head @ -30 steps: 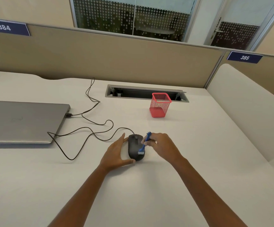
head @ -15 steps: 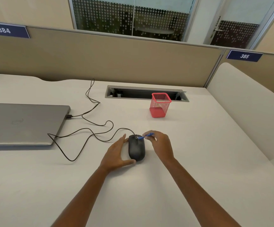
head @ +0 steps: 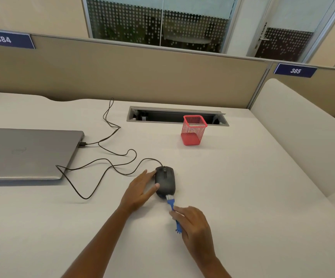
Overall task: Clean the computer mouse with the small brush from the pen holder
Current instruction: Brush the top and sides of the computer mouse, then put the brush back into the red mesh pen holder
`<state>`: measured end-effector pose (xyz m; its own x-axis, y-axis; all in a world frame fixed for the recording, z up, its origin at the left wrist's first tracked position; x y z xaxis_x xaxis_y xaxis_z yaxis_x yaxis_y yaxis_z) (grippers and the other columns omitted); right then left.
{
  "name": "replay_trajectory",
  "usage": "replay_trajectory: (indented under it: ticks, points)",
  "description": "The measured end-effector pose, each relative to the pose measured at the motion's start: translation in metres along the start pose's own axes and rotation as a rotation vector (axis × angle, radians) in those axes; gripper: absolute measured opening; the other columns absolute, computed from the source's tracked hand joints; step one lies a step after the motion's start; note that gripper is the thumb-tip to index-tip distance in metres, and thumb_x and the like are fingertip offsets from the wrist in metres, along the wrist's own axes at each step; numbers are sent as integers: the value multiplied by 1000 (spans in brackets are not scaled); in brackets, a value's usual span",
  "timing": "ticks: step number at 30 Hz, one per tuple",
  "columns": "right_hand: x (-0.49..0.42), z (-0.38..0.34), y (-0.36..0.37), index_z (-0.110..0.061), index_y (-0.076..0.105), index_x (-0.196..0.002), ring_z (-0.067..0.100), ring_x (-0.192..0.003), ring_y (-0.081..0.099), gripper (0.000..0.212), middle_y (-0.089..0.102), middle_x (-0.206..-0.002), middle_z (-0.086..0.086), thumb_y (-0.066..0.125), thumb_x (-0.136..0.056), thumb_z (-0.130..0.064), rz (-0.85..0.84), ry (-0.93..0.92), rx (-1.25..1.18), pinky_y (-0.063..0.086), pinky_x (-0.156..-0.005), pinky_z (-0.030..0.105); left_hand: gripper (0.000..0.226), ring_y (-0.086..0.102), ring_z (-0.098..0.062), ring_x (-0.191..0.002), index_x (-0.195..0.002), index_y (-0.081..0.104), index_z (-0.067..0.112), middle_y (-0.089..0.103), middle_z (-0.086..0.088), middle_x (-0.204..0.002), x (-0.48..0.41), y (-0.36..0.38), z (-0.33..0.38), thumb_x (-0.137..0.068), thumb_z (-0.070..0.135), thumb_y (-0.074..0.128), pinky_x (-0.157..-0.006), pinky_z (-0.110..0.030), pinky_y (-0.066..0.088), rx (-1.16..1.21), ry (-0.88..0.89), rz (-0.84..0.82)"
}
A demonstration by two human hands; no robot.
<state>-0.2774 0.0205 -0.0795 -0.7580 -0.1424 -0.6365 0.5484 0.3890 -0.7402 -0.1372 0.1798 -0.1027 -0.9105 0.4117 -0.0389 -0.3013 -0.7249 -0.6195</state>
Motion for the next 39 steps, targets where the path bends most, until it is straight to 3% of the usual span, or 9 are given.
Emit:
replay_trajectory:
  ticks: [7,11,14,16,19,22,24,33,39]
  points:
    - [-3,-9,-3,-14,77,-78,9,-68,72,65,78,-78,-1,20,-98,-40,5,-25,8,57,-68,22,61,16,-12,-141,-139,30,26,29,2,-151,1,0,0,-85,54,30,-112,-30,12,-5,-43,-5]
    - [-8,-12,-2,-14,77,-76,9,-66,72,13,78,-76,-1,74,-71,-25,-44,-10,1,58,-66,21,46,17,-13,-141,-139,29,28,26,1,-152,1,1,-3,-96,38,36,-111,-29,12,-14,-63,18]
    - [-3,-14,-3,-16,77,-71,4,-63,71,13,77,-72,-5,84,-60,-20,-61,-10,28,57,-65,18,44,19,-12,-141,-138,32,28,28,1,-151,4,1,-3,-96,39,34,-107,-25,12,8,-61,50]
    - [-3,-17,-9,-16,76,-73,2,-65,71,9,77,-73,-7,70,-78,-19,-54,-13,26,57,-65,18,40,22,-12,-140,-137,36,27,32,1,-149,5,0,-2,-97,33,34,-107,-23,12,40,-62,92]
    - [-4,-14,-17,-8,75,-76,5,-71,69,69,77,-75,0,19,-97,-42,28,100,-60,56,-66,21,36,29,-12,-136,-132,43,25,40,2,-145,8,-2,0,-98,25,34,-107,-22,16,106,-83,174]
    - [-3,-7,-23,-4,71,-86,6,-82,60,49,72,-83,6,38,-95,-38,151,331,-297,50,-75,14,32,41,-12,-128,-126,50,20,50,4,-134,12,-5,6,-96,18,38,-103,-20,24,145,-83,257]
    - [-4,3,-25,-10,69,-86,4,-83,60,10,67,-82,2,60,-87,-9,253,473,-409,46,-76,7,30,47,-12,-119,-121,55,18,55,8,-123,14,-7,10,-96,15,38,-100,-20,28,173,-78,302]
    - [-40,52,-44,-39,43,-89,-7,-74,64,50,64,-79,0,63,-80,6,449,704,-562,47,-70,-1,13,56,-20,-73,-72,59,12,63,1,-73,16,-17,24,-80,16,68,-63,-28,42,-80,-8,573]
    - [-96,88,-51,-18,42,-108,6,-68,68,30,65,-77,9,56,-88,-2,497,605,-542,47,-66,0,20,57,-27,-63,-67,58,6,61,-7,-67,-7,-24,47,-84,17,60,-55,-35,46,-261,136,565]
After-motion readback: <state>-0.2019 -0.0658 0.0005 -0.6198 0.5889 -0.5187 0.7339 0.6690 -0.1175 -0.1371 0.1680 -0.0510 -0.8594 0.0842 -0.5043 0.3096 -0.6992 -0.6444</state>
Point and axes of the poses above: each hand's wrist, its own x-axis away from the middle knuckle, its own y-axis out of the palm, z = x × y, the point moved 1 cm from there along -x, towards the middle knuckle
